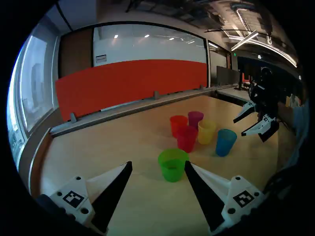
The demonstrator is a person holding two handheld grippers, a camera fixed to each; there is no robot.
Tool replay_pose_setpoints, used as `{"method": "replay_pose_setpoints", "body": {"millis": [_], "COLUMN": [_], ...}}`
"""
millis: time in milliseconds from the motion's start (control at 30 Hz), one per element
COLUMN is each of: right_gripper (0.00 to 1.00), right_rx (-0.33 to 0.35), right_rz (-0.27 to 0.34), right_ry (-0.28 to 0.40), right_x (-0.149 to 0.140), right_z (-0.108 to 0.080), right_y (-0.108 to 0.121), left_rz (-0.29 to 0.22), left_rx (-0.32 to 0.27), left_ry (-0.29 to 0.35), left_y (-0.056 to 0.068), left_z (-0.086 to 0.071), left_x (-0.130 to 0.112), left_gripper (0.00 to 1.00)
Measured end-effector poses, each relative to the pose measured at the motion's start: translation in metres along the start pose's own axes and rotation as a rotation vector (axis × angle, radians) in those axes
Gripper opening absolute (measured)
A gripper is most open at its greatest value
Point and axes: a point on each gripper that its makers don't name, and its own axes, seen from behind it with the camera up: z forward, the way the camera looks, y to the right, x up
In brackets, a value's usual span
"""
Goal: Pour water
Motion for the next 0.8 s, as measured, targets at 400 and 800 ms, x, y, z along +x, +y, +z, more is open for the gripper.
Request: {"method": "replay_pose_setpoints", "body": {"millis": [400, 800], "right_gripper": [1.0, 1.0], "right_rx": [-0.079, -0.268], "right_rz": [0.041, 0.08], "right_ry": [0.146, 0.257], "right_x": [0.038, 0.058], "right_z": [-0.016, -0.024], "right_y": [0.015, 0.049], "left_rz": [0.014, 0.001], "left_rx": [0.098, 0.207], "left_ry": [0.11, 0.186], "left_y": [-0.012, -0.028], "left_z": [-0.015, -0.025], "left_x": [0.025, 0.033], "left_gripper": [0.99, 0.99]}}
